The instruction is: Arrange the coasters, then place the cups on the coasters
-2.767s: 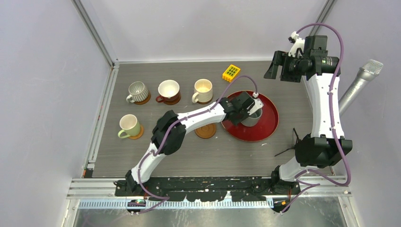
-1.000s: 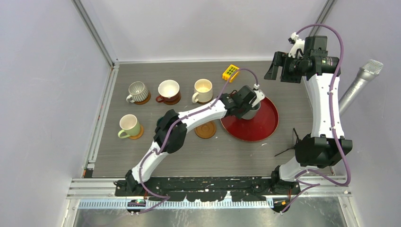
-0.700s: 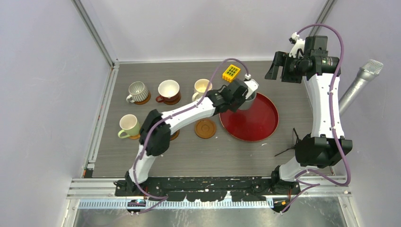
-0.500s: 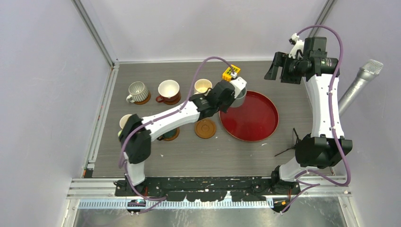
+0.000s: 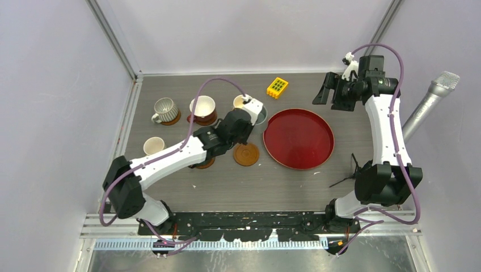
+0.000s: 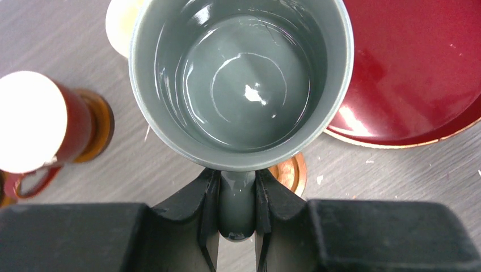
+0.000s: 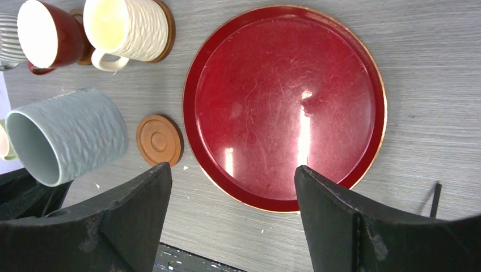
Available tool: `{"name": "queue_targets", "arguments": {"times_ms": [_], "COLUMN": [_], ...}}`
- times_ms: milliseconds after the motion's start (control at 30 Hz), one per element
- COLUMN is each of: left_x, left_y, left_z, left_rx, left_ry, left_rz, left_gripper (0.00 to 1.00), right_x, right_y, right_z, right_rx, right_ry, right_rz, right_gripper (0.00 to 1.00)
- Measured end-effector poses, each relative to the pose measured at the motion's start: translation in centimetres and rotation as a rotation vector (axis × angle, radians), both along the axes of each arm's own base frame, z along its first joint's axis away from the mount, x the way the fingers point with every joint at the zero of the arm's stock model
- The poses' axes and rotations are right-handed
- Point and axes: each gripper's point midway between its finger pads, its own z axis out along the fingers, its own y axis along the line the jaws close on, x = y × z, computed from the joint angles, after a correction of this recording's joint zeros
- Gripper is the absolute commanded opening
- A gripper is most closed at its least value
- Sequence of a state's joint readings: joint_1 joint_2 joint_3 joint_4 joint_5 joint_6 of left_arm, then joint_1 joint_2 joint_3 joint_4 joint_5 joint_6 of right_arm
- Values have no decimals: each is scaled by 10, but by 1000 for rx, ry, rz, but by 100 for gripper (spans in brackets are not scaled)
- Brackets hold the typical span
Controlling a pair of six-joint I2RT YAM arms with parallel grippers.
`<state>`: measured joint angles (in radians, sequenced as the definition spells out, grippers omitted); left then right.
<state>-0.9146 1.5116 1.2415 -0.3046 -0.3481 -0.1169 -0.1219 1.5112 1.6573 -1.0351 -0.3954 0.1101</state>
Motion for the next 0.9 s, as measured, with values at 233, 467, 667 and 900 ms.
{"name": "queue_targets", "arguments": {"times_ms": [233,467,667,900], "left_x": [-23,-46,-58,-57], "left_y": [44,65,63,43], "left_z": [-34,-83,-101,-97], "left_rx": [-41,7,25,-18], "left_ry": [95,182,178,139], "left_rz": [99,122,96,59], "left_gripper": [0,0,0,0], "right_x": [-2,-3,-6,-6], "right_y": [5,6,5,3], "right_z": [-12,-20,-28,-30], "right_rx": [27,30,23,11], "right_ry": [24,36,56,58], "right_rz": [15,21,21,28], "right_gripper": [84,84,84,84]}}
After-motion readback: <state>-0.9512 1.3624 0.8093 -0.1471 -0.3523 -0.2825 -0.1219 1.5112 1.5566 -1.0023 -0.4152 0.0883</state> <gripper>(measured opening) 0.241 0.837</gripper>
